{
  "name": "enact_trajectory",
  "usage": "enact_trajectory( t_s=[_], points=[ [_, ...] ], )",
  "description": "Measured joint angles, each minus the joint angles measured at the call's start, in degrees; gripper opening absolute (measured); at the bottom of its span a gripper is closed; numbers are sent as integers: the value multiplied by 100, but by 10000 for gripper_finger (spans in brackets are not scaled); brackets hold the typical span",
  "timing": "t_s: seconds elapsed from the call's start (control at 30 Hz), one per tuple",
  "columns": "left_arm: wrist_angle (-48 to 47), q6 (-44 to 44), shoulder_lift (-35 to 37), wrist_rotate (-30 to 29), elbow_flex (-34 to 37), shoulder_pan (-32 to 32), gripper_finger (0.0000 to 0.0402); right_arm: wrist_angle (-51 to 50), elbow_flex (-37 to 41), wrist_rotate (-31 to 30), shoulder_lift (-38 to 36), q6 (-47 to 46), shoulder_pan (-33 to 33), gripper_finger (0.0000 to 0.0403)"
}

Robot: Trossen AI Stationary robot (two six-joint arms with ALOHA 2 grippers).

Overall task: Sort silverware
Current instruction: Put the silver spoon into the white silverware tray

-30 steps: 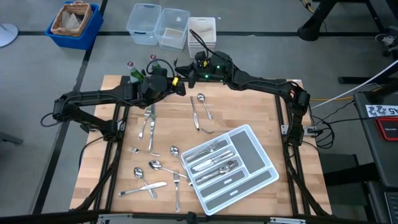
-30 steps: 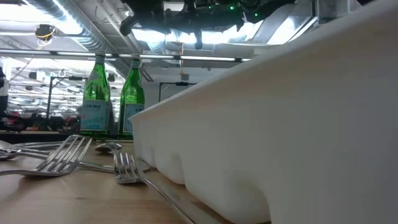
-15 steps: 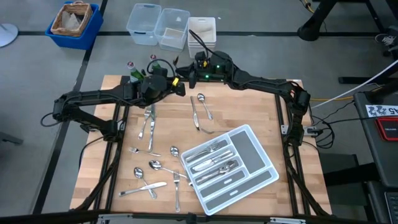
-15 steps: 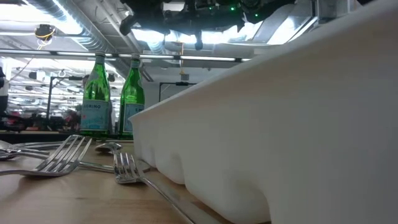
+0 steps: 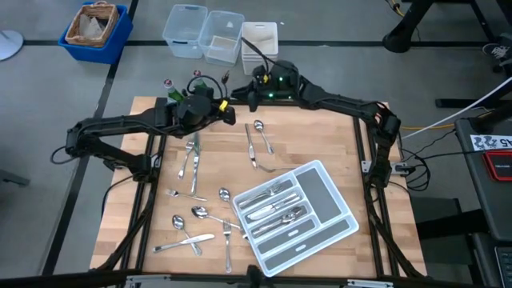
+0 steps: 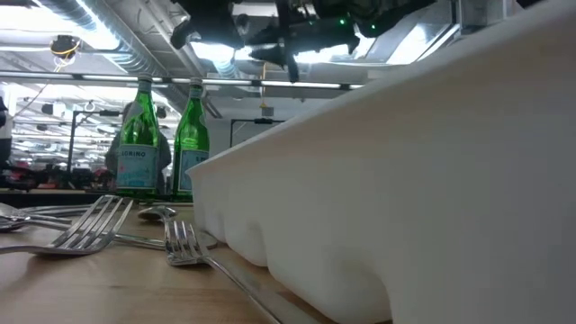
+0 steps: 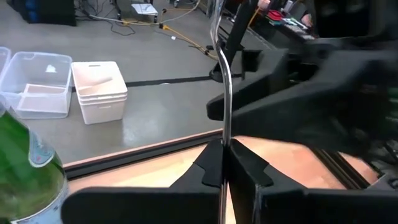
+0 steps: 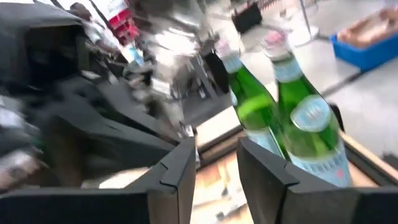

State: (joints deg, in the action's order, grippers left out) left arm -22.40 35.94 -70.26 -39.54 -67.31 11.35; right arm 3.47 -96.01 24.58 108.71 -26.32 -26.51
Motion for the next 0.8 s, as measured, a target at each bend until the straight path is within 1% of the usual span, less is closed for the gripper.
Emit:
enact_trajectory(
  t_s=[0.1,0.2,0.27,0.33,0.47,0.57,0.73,0.8],
  points=[
    [-226,17,140,69,0,-20,0,-372,0,282,0,7,-137,119],
    [-505,128,233,293,0,-105,0,-711,0,531,0,131,-259,119],
    [-652,164,269,574,0,-197,0,-991,0,641,0,240,-323,119],
    [-768,228,279,980,0,-330,0,-1365,0,654,0,454,-365,119],
    [-1022,616,275,1677,0,-743,0,-2325,0,631,0,1048,-447,120],
    [-1173,993,272,1898,2,-1212,0,-3137,0,487,-15,1518,-477,120],
    [-956,1769,138,1843,209,-2109,0,-4365,0,-421,-310,2299,-422,120],
    [-519,1968,-18,1754,385,-2420,0,-4749,0,-701,-485,2525,-414,120]
  ],
)
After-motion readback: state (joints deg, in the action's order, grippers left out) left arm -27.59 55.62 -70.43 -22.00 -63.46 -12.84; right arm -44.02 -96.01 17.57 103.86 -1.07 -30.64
